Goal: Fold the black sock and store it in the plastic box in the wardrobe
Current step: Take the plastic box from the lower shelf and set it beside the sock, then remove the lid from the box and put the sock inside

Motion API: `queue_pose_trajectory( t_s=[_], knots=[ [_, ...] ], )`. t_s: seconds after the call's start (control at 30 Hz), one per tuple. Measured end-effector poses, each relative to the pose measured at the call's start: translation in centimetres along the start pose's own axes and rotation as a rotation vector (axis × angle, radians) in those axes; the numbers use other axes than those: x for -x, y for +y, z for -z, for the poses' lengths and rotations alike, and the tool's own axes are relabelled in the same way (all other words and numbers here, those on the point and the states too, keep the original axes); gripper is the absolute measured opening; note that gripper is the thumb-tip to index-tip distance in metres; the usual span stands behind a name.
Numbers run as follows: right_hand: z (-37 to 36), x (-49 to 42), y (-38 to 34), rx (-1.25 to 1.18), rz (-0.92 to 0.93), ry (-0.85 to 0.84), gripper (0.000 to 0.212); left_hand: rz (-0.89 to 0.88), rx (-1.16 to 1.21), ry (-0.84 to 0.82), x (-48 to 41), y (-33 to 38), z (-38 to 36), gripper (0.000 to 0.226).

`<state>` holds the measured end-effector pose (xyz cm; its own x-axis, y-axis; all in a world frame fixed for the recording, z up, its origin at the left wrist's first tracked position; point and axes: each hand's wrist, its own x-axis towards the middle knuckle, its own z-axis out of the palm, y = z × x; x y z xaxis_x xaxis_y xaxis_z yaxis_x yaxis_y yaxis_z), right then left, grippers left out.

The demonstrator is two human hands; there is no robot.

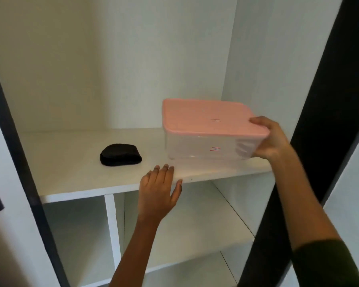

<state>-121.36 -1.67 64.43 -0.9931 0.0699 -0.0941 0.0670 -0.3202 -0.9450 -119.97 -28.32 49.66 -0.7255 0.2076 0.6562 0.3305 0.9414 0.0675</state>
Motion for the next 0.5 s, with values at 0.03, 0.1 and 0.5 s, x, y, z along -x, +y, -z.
queue_pose_trajectory(
  t_s=[0.03, 0.1, 0.5],
  knots=[
    [-1.1, -1.4, -0.1, 0.062, -0.054, 0.034, 0.054, -0.005, 0.014, -0.006, -0.2, -0.2, 0.0, 0.048],
    [-2.2, -4.5, 0.3, 0.128, -0.120, 0.093, 0.025, 0.003, 0.040, -0.033, -0.3, -0.2, 0.1, 0.058],
    [-1.7, -11.2, -0.3, 0.945, 0.197, 0.113, 0.050, 0.420, 0.441, 0.282, -2.3, 2.1, 1.6, 0.043]
  ],
)
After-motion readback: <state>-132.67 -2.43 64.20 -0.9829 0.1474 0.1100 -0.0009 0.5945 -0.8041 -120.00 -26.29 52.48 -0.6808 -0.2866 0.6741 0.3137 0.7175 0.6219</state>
